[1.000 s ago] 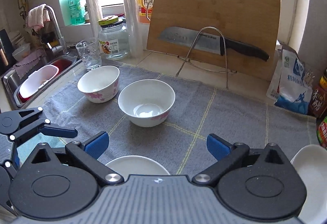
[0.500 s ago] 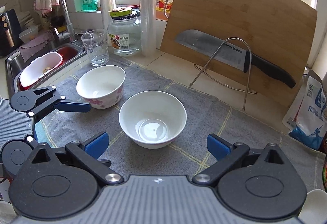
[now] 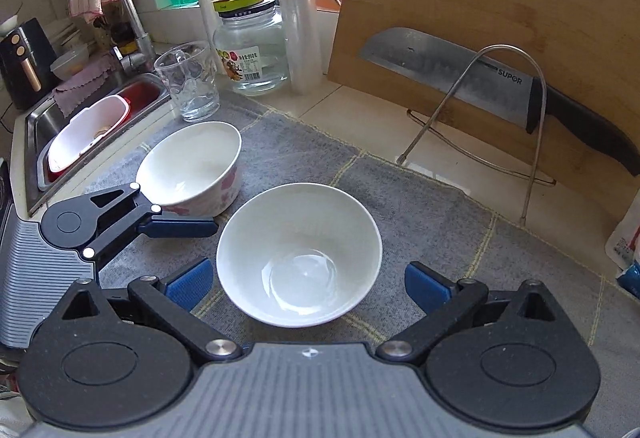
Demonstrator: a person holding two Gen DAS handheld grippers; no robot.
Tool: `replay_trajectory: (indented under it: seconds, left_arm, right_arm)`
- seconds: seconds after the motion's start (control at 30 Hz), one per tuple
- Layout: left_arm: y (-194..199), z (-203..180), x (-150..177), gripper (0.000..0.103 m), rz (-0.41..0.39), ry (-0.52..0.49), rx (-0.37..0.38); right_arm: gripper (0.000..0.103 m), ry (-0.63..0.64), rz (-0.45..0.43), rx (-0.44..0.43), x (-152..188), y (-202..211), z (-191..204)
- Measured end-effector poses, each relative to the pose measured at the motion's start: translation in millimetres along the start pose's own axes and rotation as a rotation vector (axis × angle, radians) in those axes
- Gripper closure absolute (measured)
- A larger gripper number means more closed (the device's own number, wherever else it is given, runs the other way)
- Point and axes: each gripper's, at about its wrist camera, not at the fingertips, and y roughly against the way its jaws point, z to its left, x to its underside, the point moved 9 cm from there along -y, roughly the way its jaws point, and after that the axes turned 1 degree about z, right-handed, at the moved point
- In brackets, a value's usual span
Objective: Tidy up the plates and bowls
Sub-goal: 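Grasp the rim of another white bowl with the right gripper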
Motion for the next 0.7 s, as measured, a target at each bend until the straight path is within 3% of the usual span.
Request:
replay_trajectory:
  seconds: [0.27, 0.5, 0.7]
  left_arm:
    - [-11, 3, -2, 0.014, 0.016, -0.005, 0.009]
    - [-17, 2, -4, 0.020, 0.022, -0.021, 0.023]
    - [-17, 2, -4, 0.020, 0.024, -0.025, 0.027]
  right_arm:
    - [0.002, -0.029, 0.025, -0.041, -4, -23, -12]
    - [0.018, -0.047, 0.045, -0.075, -6, -37, -15]
    - [0.023, -0.068, 0.052, -0.102, -7, -42, -16]
